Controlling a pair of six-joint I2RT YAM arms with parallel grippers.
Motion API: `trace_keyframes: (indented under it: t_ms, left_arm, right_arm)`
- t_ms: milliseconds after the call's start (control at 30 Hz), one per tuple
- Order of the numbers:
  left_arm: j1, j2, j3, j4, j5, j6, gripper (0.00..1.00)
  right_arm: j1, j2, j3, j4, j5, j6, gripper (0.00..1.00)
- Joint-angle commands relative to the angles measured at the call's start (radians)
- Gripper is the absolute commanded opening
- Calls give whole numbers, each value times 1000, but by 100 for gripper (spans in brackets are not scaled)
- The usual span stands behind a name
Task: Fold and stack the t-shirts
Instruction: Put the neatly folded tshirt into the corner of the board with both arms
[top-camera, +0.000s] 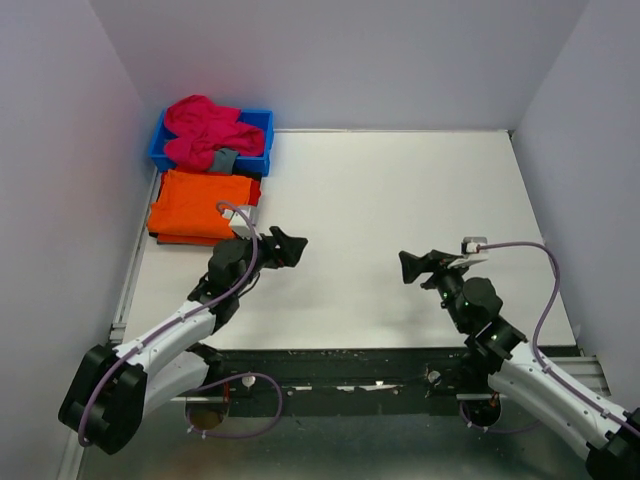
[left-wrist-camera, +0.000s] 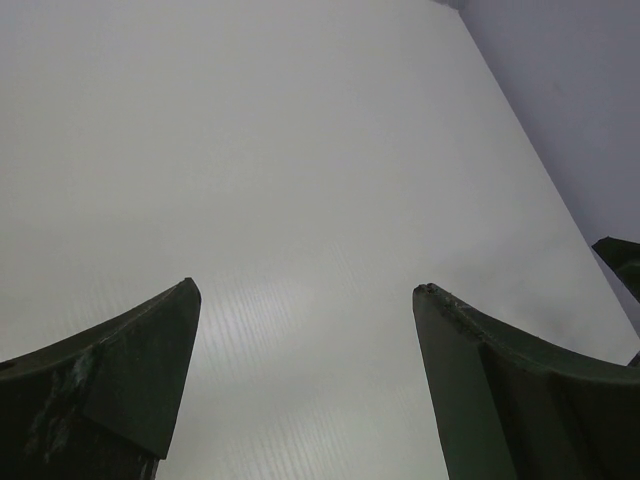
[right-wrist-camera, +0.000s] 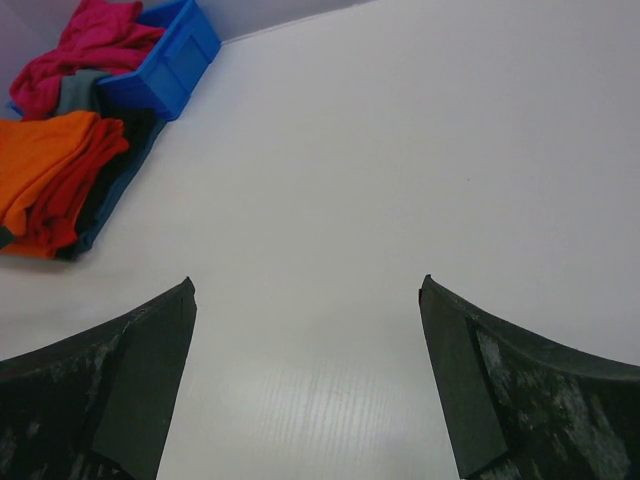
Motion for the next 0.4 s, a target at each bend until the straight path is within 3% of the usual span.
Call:
trace_keyframes:
  t_ms: [0,367]
  left_arm:
    - [-7,-8,-15,52,12,7,99]
    - [-7,9,13,7,-20,24,99]
  right_arm:
    - [0,37,13,18,49,-11,100]
    - [1,57,25,10,62,-8,100]
